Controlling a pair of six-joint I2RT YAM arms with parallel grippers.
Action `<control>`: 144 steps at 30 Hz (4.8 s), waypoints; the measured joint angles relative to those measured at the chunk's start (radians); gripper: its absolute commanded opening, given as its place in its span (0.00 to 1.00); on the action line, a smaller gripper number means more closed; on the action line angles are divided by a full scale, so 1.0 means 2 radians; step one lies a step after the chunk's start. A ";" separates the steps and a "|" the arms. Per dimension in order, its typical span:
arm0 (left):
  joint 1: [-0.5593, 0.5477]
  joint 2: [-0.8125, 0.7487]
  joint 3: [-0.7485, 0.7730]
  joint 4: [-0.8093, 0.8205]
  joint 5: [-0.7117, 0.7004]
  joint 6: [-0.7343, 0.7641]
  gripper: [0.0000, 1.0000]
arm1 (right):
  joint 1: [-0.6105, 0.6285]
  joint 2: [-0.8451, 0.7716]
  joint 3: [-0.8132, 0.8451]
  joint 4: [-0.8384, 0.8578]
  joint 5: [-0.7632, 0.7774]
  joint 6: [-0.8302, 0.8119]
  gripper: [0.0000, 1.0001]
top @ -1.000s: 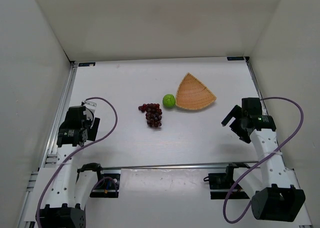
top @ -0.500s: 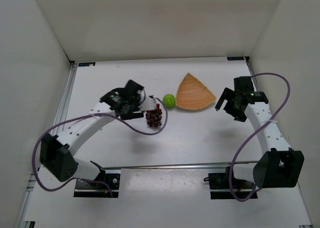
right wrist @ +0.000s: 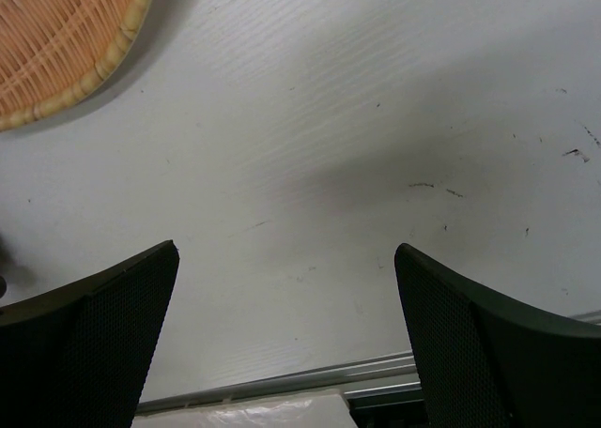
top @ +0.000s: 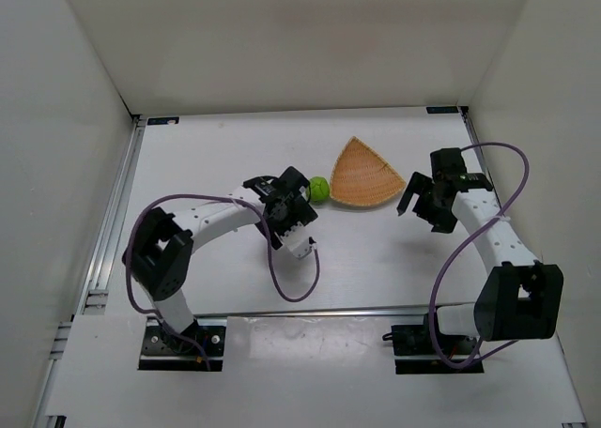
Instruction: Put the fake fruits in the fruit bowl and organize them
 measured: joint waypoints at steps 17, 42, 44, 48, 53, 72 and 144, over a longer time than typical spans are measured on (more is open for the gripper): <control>0.002 0.128 0.074 0.017 0.027 0.012 0.53 | 0.000 0.020 -0.009 0.003 -0.004 0.000 1.00; 0.017 0.152 0.362 -0.086 0.087 -0.356 0.10 | 0.004 -0.056 -0.021 -0.063 0.001 0.055 1.00; 0.016 0.182 0.429 -0.081 0.082 -0.374 0.10 | 0.004 -0.055 -0.021 -0.056 -0.001 0.053 1.00; 0.013 0.224 0.492 -0.031 0.068 -0.396 0.10 | 0.004 -0.055 -0.021 -0.039 -0.007 0.054 1.00; 0.010 0.286 0.543 0.016 0.071 -0.419 0.10 | 0.002 -0.055 -0.021 -0.033 -0.009 0.062 1.00; 0.010 0.379 0.564 0.094 0.164 -0.490 0.96 | -0.020 -0.041 0.004 -0.056 0.032 0.061 1.00; 0.430 -0.095 0.049 0.030 0.143 -0.717 0.99 | 0.007 0.408 0.492 -0.031 0.032 0.021 0.12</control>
